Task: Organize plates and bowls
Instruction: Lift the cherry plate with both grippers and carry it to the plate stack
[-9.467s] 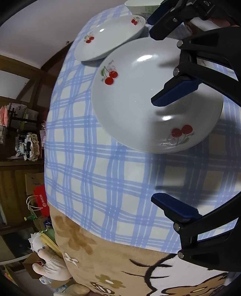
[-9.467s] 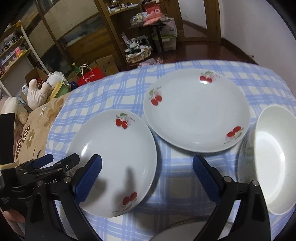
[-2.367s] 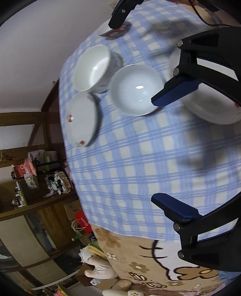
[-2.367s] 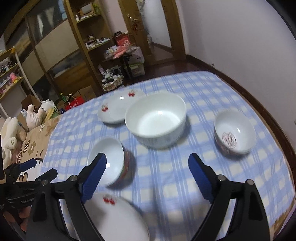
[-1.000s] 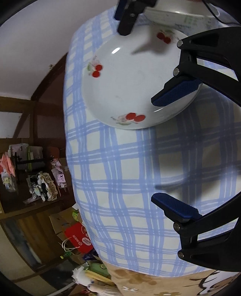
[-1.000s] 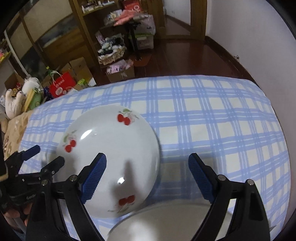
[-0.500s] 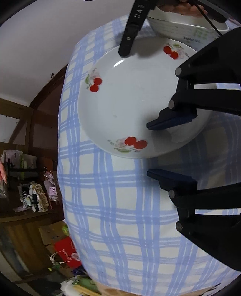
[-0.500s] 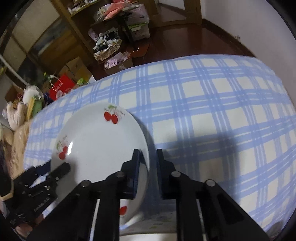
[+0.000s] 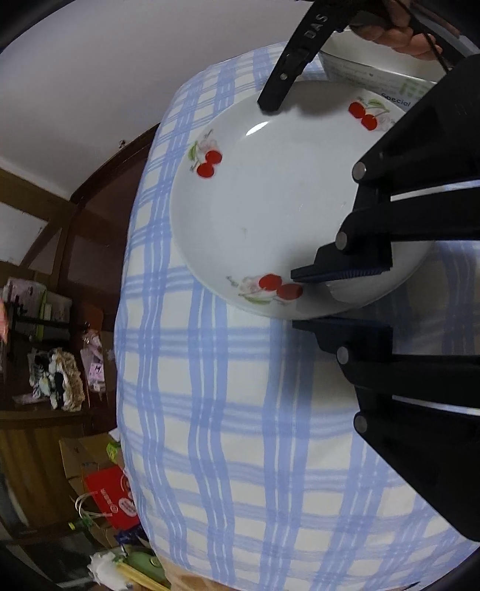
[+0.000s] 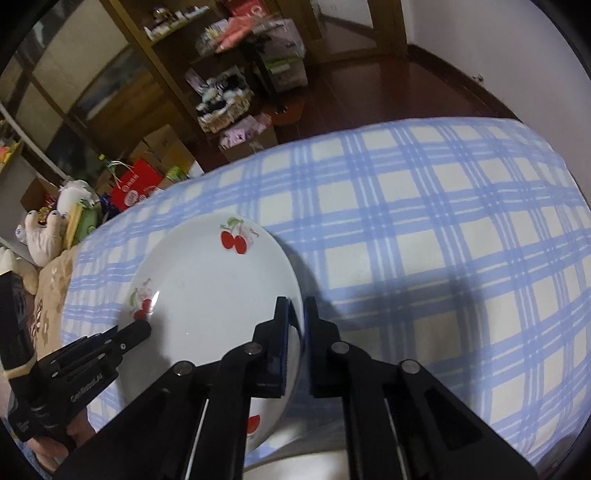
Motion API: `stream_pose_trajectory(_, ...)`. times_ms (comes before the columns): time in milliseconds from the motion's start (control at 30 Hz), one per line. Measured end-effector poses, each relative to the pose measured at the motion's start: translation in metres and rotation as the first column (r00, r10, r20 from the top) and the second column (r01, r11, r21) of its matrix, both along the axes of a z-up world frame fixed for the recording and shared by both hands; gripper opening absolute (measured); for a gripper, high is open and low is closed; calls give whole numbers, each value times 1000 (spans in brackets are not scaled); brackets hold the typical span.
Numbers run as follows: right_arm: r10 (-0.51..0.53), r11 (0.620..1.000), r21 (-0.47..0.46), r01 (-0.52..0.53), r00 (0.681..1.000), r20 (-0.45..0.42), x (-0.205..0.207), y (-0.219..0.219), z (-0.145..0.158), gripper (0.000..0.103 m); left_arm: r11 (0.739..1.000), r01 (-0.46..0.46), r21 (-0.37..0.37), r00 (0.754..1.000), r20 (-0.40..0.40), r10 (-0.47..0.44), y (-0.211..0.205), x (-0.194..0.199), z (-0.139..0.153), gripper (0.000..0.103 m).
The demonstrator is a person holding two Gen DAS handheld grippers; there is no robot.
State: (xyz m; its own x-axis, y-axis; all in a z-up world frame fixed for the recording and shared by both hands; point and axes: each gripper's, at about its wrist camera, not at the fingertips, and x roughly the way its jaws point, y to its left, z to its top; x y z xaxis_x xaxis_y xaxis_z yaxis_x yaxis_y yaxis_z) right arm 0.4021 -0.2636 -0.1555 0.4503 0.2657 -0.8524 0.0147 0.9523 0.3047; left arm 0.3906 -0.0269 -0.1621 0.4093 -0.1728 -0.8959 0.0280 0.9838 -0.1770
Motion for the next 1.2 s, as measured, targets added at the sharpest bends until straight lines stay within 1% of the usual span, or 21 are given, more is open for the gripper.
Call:
stream_pose_trajectory(133, 6, 1000, 21, -7, 1000, 20, -4, 8, 14, 7, 1000, -16, -12, 1000, 14, 16, 13, -4, 8, 13)
stream_pose_trajectory(233, 18, 1000, 22, -18, 999, 28, -7, 12, 21, 7, 999, -20, -50, 1000, 14, 21, 22, -9, 12, 12)
stream_pose_trajectory(433, 36, 999, 27, -37, 999, 40, -25, 16, 35, 6, 998, -9, -59, 999, 45, 12, 31, -28, 26, 12)
stream_pose_trajectory(567, 33, 999, 36, -35, 998, 50, -40, 14, 47, 6, 998, 1, -65, 997, 71, 4, 31, -43, 39, 12)
stream_pose_trajectory(700, 19, 998, 52, -22, 998, 60, -57, 10, 60, 6, 999, 21, -48, 995, 103, -16, 27, -61, 57, 12)
stream_pose_trajectory(767, 6, 997, 78, -11, 998, 67, -67, 5, 67, 6, 998, 36, -45, 991, 127, -30, 26, -72, 67, 12)
stream_pose_trajectory(900, -3, 994, 105, -5, 997, 75, -86, 1, 81, 6, 997, 36, -70, 989, 146, -25, 27, -91, 83, 11)
stream_pose_trajectory(1067, 2, 995, 96, -13, 994, 112, -115, -1, 101, 6, 997, 46, -56, 984, 175, -36, 23, -114, 101, 11)
stream_pose_trajectory(1200, -12, 996, 88, 1, 993, 121, -137, -5, 110, 6, 996, 55, -74, 983, 182, -40, 22, -133, 106, 11)
